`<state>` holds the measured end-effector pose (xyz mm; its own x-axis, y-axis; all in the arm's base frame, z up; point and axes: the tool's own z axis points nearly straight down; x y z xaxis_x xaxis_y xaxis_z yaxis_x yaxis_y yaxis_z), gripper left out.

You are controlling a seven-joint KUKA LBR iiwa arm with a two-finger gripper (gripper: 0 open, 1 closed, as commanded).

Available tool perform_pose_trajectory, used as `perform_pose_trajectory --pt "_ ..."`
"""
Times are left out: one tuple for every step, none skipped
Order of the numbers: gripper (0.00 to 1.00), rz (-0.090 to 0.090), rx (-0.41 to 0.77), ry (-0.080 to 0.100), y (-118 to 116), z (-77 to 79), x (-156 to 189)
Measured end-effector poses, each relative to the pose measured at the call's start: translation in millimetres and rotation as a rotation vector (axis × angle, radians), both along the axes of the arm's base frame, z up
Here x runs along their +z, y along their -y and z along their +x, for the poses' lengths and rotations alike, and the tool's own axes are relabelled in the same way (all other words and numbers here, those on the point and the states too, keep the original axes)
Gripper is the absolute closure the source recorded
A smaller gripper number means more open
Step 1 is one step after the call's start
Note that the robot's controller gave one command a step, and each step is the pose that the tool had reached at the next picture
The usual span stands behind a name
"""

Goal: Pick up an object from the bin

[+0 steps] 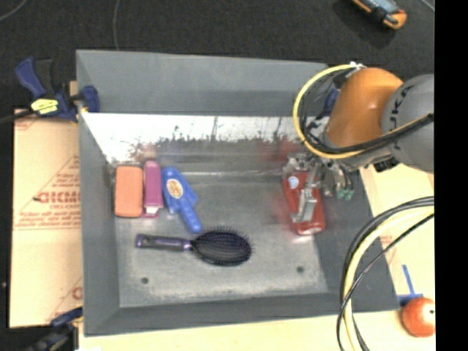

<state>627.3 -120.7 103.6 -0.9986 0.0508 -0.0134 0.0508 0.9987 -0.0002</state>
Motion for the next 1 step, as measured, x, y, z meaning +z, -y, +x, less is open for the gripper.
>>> perform_pose_trajectory --pt "0.0 -0.003 0.062 0.007 0.3 12.3 8.0"
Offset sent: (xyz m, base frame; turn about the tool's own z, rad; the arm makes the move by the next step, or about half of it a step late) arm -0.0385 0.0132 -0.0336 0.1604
